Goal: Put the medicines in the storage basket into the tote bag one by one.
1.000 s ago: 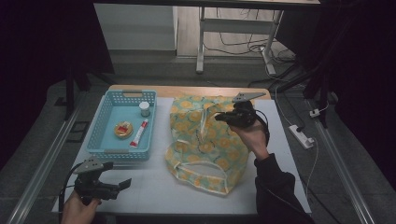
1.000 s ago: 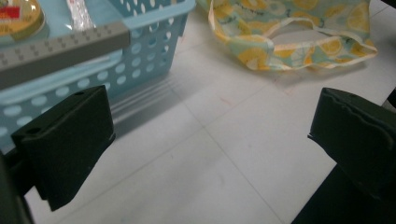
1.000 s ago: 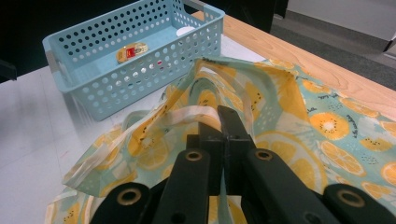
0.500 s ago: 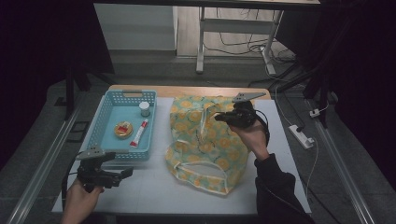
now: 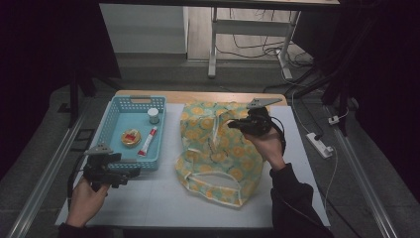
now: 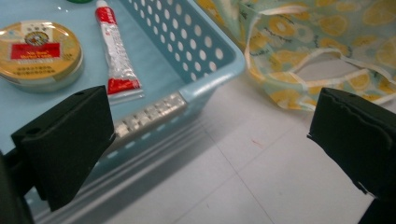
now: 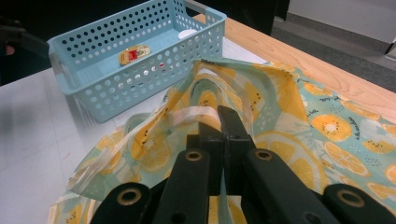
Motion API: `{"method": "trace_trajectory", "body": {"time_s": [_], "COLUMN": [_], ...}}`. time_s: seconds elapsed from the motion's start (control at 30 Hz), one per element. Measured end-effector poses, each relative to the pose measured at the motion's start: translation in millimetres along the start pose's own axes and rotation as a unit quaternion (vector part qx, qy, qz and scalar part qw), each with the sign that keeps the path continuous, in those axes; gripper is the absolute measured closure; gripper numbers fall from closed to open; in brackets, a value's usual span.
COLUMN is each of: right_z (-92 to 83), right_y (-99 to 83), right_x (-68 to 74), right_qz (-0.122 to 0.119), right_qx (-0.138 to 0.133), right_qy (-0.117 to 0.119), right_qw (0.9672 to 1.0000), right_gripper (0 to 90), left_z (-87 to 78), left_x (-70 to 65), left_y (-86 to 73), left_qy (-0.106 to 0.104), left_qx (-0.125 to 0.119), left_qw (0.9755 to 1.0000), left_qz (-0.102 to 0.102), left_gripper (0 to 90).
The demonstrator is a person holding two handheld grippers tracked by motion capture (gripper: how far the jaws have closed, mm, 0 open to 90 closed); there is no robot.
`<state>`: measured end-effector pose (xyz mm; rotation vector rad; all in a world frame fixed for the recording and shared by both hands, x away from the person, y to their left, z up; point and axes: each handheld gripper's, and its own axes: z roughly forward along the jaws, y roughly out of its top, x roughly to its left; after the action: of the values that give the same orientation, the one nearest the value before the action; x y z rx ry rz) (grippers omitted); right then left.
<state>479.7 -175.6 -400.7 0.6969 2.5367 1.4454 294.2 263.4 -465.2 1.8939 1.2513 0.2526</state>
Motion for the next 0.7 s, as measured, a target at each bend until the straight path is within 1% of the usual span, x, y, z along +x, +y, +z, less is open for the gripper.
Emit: {"method": "trace_trajectory", "body": {"time_s": [0.1, 0.23, 0.3, 0.5, 0.7], "right_z": [-0.5, -1.8, -2.2, -2.9, -2.0], "right_y": [0.4, 0.7, 0.7, 0.6, 0.1], "right_x": [0.4, 0.4, 0.2, 0.3, 0.0], "right_qz": [-0.001, -0.002, -0.002, -0.003, -0.003], "right_qx": [-0.001, -0.004, -0.004, -0.005, -0.003], "right_qy": [-0.001, 0.001, 0.001, 0.001, 0.001], "right_qw": [1.0000, 1.0000, 1.0000, 1.0000, 1.0000], "right_gripper": [90.0, 90.0, 90.0, 90.0, 90.0], "left_z": [2.8, 9.0, 11.6, 19.1, 24.0], "left_x": [6.0, 13.4, 16.8, 27.1, 37.7], "left_y": [7.8, 17.6, 22.2, 33.0, 44.3], "left_qy": [0.005, 0.015, 0.019, 0.028, 0.050], "left_qx": [0.000, 0.012, 0.013, 0.023, 0.032], "left_qw": [1.0000, 0.9998, 0.9997, 0.9994, 0.9982], "left_qz": [-0.001, 0.002, 0.002, -0.002, 0.005], "left_gripper": [0.1, 0.0, 0.0, 0.0, 0.0]}}
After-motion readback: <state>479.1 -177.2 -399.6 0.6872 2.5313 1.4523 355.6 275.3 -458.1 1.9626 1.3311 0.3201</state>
